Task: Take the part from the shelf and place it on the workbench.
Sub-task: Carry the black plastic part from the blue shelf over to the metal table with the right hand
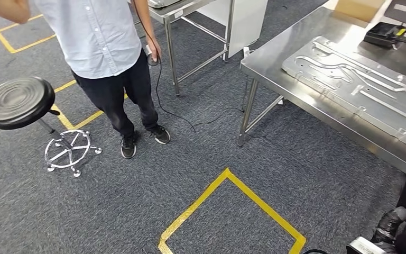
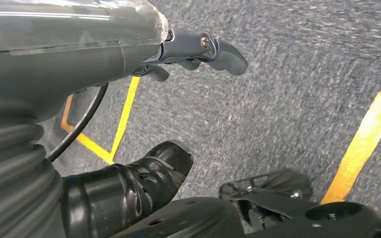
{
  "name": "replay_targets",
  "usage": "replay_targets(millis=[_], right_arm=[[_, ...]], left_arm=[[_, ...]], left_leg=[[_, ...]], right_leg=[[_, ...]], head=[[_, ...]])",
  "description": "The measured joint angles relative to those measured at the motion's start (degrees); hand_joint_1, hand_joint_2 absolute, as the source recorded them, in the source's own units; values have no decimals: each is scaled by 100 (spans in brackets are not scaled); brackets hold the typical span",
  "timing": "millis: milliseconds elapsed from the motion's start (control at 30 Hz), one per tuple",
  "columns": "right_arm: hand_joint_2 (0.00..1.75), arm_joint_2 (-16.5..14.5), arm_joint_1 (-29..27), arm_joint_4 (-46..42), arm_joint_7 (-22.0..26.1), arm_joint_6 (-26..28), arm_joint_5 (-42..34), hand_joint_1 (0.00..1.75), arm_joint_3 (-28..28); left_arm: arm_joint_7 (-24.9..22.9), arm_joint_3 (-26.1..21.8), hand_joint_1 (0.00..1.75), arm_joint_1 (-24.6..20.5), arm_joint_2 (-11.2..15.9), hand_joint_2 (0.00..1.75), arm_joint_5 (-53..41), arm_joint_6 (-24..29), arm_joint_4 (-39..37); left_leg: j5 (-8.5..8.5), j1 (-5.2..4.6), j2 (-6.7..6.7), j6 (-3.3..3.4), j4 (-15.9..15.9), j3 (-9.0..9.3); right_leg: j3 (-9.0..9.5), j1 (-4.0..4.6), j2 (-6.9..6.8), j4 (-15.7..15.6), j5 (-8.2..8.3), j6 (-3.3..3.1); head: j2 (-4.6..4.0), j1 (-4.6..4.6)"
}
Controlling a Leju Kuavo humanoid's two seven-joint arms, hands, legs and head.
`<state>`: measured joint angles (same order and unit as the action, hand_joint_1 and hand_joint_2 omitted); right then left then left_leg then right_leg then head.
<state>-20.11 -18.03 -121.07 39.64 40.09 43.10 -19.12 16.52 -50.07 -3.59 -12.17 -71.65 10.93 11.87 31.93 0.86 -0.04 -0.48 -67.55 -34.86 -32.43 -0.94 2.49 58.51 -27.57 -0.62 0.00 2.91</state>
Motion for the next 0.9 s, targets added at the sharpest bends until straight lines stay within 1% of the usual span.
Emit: replay_targets(millis=[33, 67, 100, 133, 167, 200, 233, 267, 300, 333, 367, 400, 433, 467, 500, 533, 567, 600, 633, 667, 700, 733, 767, 800, 833, 867, 900], right_arm=[[175, 0, 1, 1, -1, 0, 0, 175, 0], [175, 0, 2, 1, -1, 0, 0, 175, 1], [175, 0, 2, 1, 0, 0, 0, 175, 1], [175, 0, 0, 1, -1, 0, 0, 175, 2], [175, 0, -4, 0, 0, 0, 0, 175, 1], [175, 0, -10, 0, -1, 0, 0, 175, 0], [175, 0, -13, 0, -1, 0, 0, 175, -1], [175, 0, -11, 0, 0, 0, 0, 175, -2], [175, 0, -9, 0, 0, 0, 0, 175, -2], [175, 0, -6, 1, 1, 0, 0, 175, -2], [175, 0, -6, 3, 1, 0, 0, 175, -2], [175, 0, -10, 5, 0, 0, 0, 175, -2], [175, 0, -12, 9, -1, 0, 0, 175, -3], [175, 0, -13, 13, -1, 0, 0, 175, -3], [175, 0, -13, 15, -1, 0, 0, 175, -4], [175, 0, -9, 16, -1, 0, 1, 175, -4], [175, 0, -5, 17, 0, 0, 2, 175, -3], [175, 0, -2, 17, 1, 0, 4, 175, -2], [175, 0, 1, 18, 0, 0, 6, 175, -1], [175, 0, -1, 18, 0, 0, 8, 175, -2], [175, -1, -3, 18, 0, 0, 11, 175, -2], [175, -1, -2, 18, 0, 0, 15, 175, -2], [175, -1, 3, 18, 1, 0, 19, 175, 0], [175, -2, 7, 19, 1, 0, 26, 175, 5], [175, -2, 13, 19, 1, 0, 31, 175, 11], [175, -2, 15, 20, 1, 0, 36, 175, 16], [175, -2, 14, 21, 1, 0, 41, 175, 21]], left_arm=[[0, 0, 0, 1, 0, 175, 0, 0, 0], [1, 1, 0, -1, 0, 175, 0, 0, 0], [1, 1, 0, -4, 0, 175, 0, 0, 0], [1, 1, 0, -9, 0, 175, 0, 0, 0], [1, 1, 0, -14, 0, 175, 0, 0, 0], [0, 0, 0, -17, 0, 175, 1, 0, 0], [0, -1, 0, -19, -1, 175, 0, 0, 0], [-1, -1, 0, -18, -2, 175, -2, -3, 0], [-2, -1, 0, -16, -2, 175, -5, -7, 0], [-4, 0, 0, -9, -2, 175, -9, -10, 0], [-5, 0, 0, -2, -1, 175, -12, -15, 0], [-7, 0, 0, 4, -1, 175, -13, -16, 0], [-5, 0, 0, 5, 0, 175, -13, -19, 0], [2, 0, 0, 2, 0, 175, -13, -26, 0], [13, 0, 0, -3, 0, 175, -13, -36, 0], [29, 0, 0, -7, 0, 175, -13, -49, 0], [51, 0, 0, -9, 0, 175, -13, -65, 0], [72, 0, 0, -11, 0, 175, -13, -81, 0], [90, 0, 0, -12, 0, 175, -13, -93, 0], [104, 0, 0, -16, 0, 175, -13, -101, 0], [112, 0, 0, -21, 0, 175, -13, -105, 0], [118, 0, 0, -25, 0, 175, -13, -107, 0], [125, 0, 0, -28, 0, 175, -13, -114, 0], [131, 0, 0, -29, 0, 175, -12, -122, 0], [138, 0, 0, -26, 1, 175, -11, -135, 0], [140, 0, 0, -20, 1, 175, -10, -149, 0], [142, 0, 0, -12, 2, 175, -10, -159, 0]], left_leg=[[-166, 7, -103, 12, 392, 166], [-270, 12, -191, 30, 685, 291], [-299, 9, -264, 50, 839, 352], [-284, -4, -288, 76, 871, 362], [-304, -4, -248, 113, 887, 364], [-327, -2, -203, 156, 914, 372], [-352, 5, -156, 204, 944, 380], [-374, 15, -104, 246, 975, 385], [-384, 14, -51, 274, 989, 385], [-384, 8, 0, 291, 992, 380], [-381, 1, 56, 298, 990, 375], [-377, -4, 110, 301, 988, 374], [-371, -7, 164, 300, 985, 377], [-362, -9, 212, 294, 982, 386], [-349, -11, 255, 282, 978, 401], [-332, -21, 294, 263, 970, 416], [-314, -34, 328, 237, 960, 429], [-301, -48, 359, 211, 954, 439], [-292, -59, 391, 183, 955, 447], [-289, -66, 426, 154, 963, 460], [-273, -61, 427, 121, 960, 469], [-226, -56, 378, 87, 914, 460], [-121, -49, 297, 55, 772, 405], [40, -37, 193, 29, 515, 290], [227, -33, 115, 12, 165, 127], [395, -30, 79, 0, -222, -58], [481, -28, 66, -7, -516, -202]], right_leg=[[-9, 4, 54, 24, -12, 22], [-26, 7, 106, 45, -18, 53], [-46, 11, 146, 56, -17, 86], [-64, 11, 186, 53, -5, 125], [-78, 5, 224, 40, 13, 164], [-85, -4, 202, 46, 11, 197], [-111, -6, 130, 104, -36, 223], [-193, -3, 28, 286, -157, 243], [-317, -3, -85, 568, -327, 256], [-491, 2, -153, 937, -520, 270], [-664, 0, -176, 1302, -674, 284], [-768, -2, -184, 1528, -730, 293], [-783, -3, -193, 1569, -684, 297], [-668, -2, -215, 1355, -526, 290], [-472, 2, -265, 984, -322, 274], [-260, 21, -367, 576, -169, 247], [-98, 44, -444, 252, -62, 214], [-17, 67, -498, 79, -29, 184], [1, 90, -513, 17, -40, 158], [-10, 95, -458, 10, -26, 131], [-8, 79, -415, -6, -14, 101], [-2, 60, -374, -26, 1, 71], [5, 39, -338, -48, 17, 34], [11, 23, -306, -61, 27, 6], [8, 24, -270, -61, 28, -11], [4, 27, -229, -58, 28, -24], [2, 30, -181, -51, 27, -27]], head=[[0, 1], [0, 1], [0, 2], [0, 3], [0, 2], [0, 3], [0, 4], [0, 6], [0, 7], [0, 8], [0, 8], [0, 8], [0, 8], [0, 8], [0, 8], [0, 8], [0, 8], [0, 7], [0, 5], [0, 5], [0, 5], [0, 5], [0, 3], [0, 2], [0, 1], [0, -1], [0, 0]])
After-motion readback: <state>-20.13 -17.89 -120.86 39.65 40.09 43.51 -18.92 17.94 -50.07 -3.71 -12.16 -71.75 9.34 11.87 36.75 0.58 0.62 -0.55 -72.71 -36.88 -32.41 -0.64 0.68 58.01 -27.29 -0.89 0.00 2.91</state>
